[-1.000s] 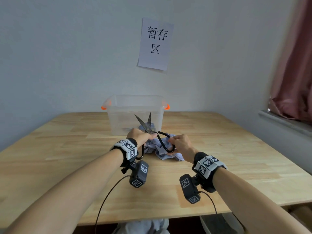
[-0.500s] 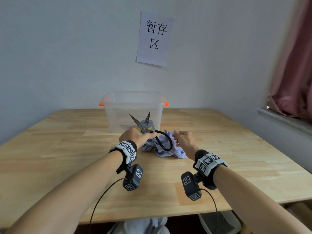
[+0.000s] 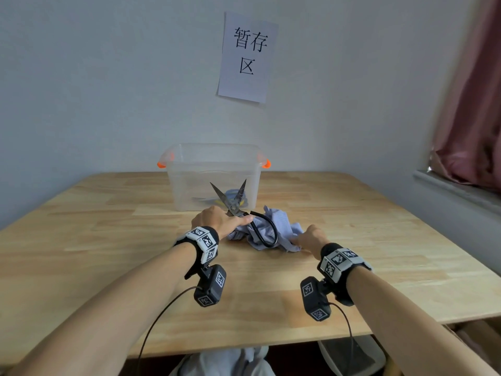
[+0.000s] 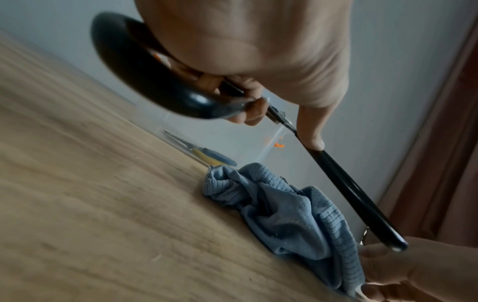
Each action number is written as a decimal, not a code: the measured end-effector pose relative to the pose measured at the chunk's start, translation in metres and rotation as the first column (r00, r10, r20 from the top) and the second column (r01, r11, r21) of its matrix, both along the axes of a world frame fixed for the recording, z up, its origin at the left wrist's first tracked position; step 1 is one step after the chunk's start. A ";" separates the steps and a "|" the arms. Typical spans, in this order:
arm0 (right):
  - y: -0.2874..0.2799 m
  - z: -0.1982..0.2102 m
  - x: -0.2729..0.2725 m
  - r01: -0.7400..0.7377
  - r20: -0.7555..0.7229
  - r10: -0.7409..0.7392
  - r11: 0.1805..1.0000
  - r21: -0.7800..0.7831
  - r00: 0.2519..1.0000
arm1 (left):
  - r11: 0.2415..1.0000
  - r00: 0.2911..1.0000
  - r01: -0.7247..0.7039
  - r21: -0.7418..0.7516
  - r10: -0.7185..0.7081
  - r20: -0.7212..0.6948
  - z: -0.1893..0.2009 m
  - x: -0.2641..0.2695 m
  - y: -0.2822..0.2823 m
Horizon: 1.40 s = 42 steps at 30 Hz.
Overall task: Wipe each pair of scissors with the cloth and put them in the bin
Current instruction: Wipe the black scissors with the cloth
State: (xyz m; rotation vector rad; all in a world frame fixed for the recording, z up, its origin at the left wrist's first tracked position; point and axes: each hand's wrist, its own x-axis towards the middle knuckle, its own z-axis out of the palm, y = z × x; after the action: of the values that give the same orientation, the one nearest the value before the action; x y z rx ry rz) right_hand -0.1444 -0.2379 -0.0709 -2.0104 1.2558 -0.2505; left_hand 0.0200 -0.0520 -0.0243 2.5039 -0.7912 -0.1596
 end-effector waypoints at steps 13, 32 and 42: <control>-0.009 -0.002 -0.004 0.026 0.256 -0.073 0.983 0.182 0.964 | 0.999 0.999 0.052 -0.003 -0.052 0.015 0.001 -0.007 -0.003; 0.037 0.067 0.032 -0.194 0.682 0.011 0.962 0.193 0.731 | 0.955 0.956 0.168 0.243 -0.218 0.198 0.021 -0.015 -0.010; 0.041 0.060 0.026 -0.517 0.764 0.103 0.793 0.323 0.636 | 0.957 0.948 0.185 0.223 -0.234 0.216 0.018 -0.018 -0.016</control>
State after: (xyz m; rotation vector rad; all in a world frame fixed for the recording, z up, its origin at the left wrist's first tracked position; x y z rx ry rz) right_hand -0.1179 -0.1967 -0.0112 -1.3805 0.3635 -0.4184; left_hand 0.0020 -0.0683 -0.0063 2.6554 -1.1979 -0.0079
